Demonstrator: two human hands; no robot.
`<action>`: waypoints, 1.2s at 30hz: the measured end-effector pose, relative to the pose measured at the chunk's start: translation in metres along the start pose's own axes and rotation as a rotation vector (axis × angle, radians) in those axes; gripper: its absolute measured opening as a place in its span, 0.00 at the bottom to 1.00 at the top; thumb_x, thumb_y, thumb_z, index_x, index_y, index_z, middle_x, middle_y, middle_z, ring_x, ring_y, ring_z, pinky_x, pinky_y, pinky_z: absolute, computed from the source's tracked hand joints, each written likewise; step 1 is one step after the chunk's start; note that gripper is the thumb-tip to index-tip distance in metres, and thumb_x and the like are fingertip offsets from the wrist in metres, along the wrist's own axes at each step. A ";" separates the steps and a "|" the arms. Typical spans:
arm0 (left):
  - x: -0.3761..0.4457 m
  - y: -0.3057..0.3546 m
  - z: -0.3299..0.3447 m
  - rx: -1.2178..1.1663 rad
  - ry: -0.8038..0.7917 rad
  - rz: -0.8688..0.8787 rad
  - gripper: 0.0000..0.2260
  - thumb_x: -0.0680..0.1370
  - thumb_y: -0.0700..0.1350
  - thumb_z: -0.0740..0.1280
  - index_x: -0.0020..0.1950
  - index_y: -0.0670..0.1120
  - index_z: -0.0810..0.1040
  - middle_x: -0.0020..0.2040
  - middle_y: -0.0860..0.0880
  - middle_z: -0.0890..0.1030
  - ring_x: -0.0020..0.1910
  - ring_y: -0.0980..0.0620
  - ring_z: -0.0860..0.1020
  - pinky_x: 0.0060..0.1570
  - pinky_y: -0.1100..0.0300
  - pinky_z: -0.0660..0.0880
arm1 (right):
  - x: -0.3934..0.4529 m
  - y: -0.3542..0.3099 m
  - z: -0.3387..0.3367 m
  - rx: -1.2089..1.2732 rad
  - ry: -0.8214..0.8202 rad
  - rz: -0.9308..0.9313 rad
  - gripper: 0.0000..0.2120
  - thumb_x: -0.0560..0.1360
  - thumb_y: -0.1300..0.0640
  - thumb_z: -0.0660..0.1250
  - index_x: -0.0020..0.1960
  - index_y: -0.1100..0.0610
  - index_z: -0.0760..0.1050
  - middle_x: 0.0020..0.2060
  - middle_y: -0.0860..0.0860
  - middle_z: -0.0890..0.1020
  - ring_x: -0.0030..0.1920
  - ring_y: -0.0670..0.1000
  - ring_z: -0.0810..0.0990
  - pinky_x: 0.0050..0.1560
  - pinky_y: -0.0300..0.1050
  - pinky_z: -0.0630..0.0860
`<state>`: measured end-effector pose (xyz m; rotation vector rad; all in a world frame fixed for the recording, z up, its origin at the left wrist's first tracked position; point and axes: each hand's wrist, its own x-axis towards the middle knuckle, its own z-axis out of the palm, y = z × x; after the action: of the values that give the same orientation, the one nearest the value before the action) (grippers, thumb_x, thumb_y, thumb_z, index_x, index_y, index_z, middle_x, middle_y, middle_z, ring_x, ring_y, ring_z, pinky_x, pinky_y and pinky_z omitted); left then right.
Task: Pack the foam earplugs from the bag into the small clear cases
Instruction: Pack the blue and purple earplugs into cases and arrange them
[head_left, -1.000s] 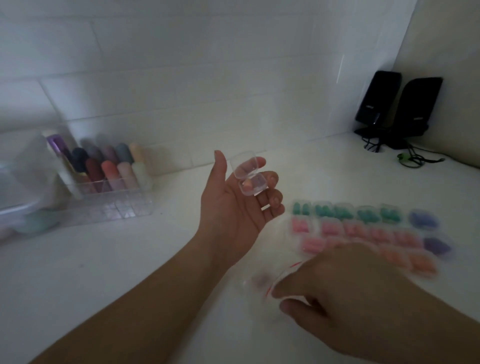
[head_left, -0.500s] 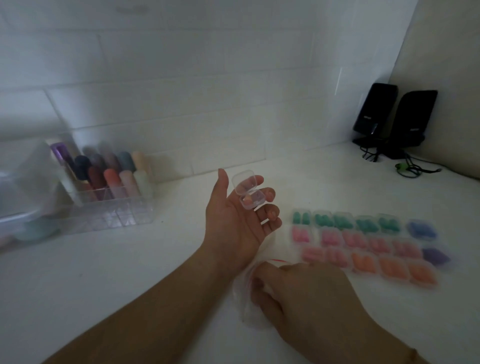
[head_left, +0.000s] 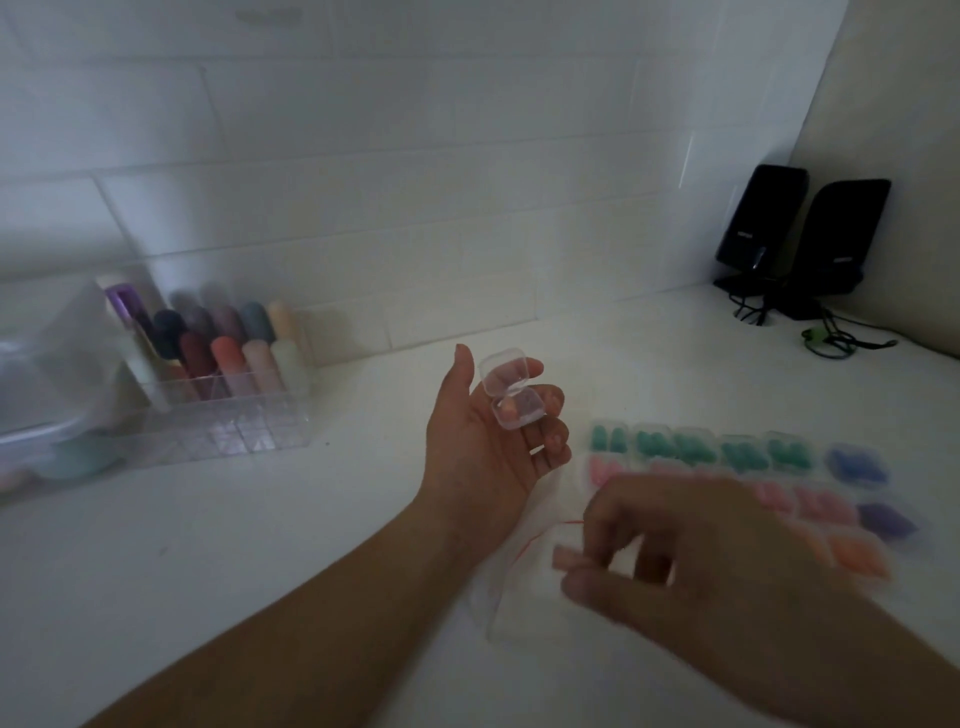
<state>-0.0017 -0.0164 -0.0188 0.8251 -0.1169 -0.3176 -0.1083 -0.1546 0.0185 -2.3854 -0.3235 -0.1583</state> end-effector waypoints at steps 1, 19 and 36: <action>-0.001 0.000 0.001 0.038 0.000 0.009 0.22 0.73 0.63 0.59 0.49 0.44 0.74 0.36 0.47 0.67 0.32 0.48 0.67 0.38 0.55 0.65 | 0.004 0.002 -0.006 0.209 -0.008 0.000 0.12 0.64 0.43 0.75 0.40 0.47 0.76 0.36 0.43 0.82 0.28 0.41 0.76 0.30 0.32 0.71; -0.026 -0.008 0.022 0.374 -0.253 0.143 0.20 0.75 0.62 0.57 0.54 0.49 0.78 0.46 0.48 0.78 0.42 0.47 0.75 0.40 0.56 0.74 | 0.018 0.017 -0.016 0.876 0.271 0.041 0.15 0.64 0.53 0.74 0.50 0.56 0.83 0.38 0.57 0.85 0.37 0.54 0.84 0.40 0.40 0.80; -0.027 -0.010 0.022 0.239 -0.319 0.023 0.21 0.77 0.59 0.56 0.57 0.46 0.76 0.52 0.41 0.73 0.46 0.42 0.74 0.46 0.48 0.71 | 0.013 0.010 -0.009 0.316 0.445 -0.070 0.05 0.69 0.46 0.72 0.41 0.46 0.80 0.34 0.45 0.83 0.33 0.46 0.82 0.30 0.35 0.76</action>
<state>-0.0347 -0.0294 -0.0105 1.0039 -0.4687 -0.4176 -0.0933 -0.1655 0.0208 -1.9613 -0.2018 -0.6131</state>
